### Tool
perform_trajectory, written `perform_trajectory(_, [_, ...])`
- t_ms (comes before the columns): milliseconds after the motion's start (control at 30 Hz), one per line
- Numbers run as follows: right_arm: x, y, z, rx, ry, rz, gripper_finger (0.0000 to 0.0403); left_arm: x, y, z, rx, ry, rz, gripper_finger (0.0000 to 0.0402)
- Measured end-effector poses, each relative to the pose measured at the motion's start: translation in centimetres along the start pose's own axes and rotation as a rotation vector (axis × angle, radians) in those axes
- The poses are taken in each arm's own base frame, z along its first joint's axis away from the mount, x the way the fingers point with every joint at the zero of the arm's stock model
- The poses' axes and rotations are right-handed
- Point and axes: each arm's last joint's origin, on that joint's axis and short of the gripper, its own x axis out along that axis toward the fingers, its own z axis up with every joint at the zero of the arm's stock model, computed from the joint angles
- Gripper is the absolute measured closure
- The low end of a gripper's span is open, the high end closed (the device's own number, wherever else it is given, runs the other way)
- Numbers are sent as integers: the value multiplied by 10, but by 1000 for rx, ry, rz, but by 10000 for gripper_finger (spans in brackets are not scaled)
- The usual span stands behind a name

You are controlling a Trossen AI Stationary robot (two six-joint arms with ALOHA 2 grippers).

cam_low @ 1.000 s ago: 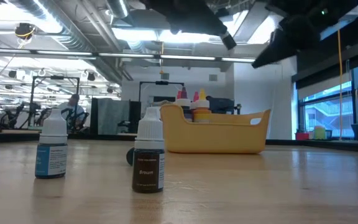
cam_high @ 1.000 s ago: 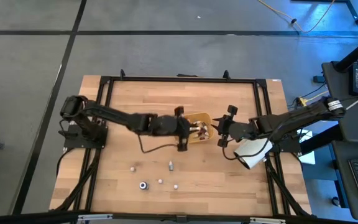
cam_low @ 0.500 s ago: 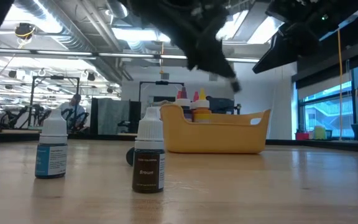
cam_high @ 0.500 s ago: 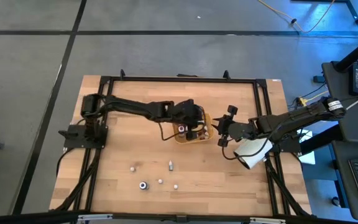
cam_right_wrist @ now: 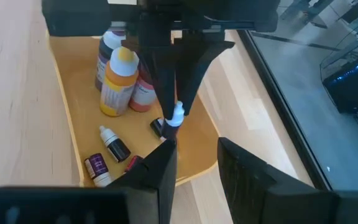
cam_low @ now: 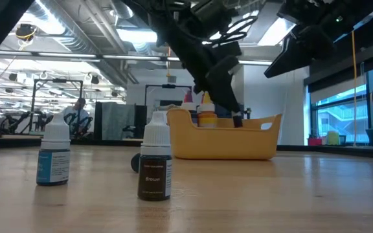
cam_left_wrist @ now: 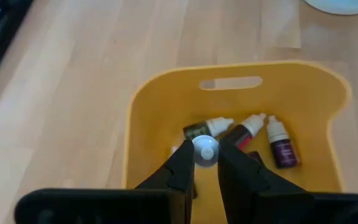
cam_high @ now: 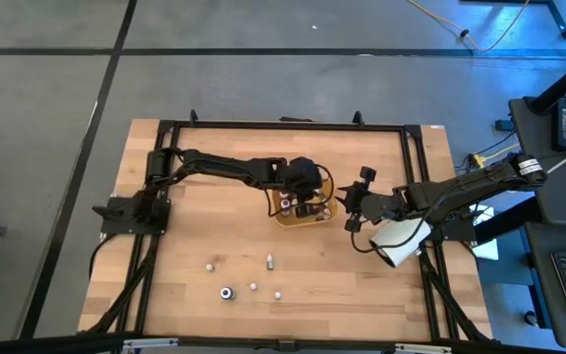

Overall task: Pick & Place food coloring
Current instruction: Put the small black food coloring bottle into the yellow bin, then put the small brown food coloring bottle into the yellow bin

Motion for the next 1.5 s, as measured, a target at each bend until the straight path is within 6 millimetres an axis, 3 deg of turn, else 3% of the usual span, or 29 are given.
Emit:
perform_trajectory(300, [0,0,0,0,1,8,285,-1,-2,1,7,-13,12,315])
perform_trajectory(567, [0,0,0,11,-2,12,285,-6,-2,3,26,0,12,310])
perform_trajectory(767, [-1,7,10,22,-90,239,285,-62,-5,25,36,-62,1,313])
perform_trajectory(933, [-7,16,26,-18,-271,509,285,-119,-29,28,68,-201,-3,313])
perform_trajectory(1033, [-8,29,30,-93,-338,580,285,-142,-45,11,74,-294,17,313])
perform_trajectory(1200, [6,55,34,-142,-399,548,285,-166,-69,-28,40,-467,-29,315])
perform_trajectory(1500, [49,116,55,-197,-313,734,285,-175,-83,-76,23,-581,-17,315])
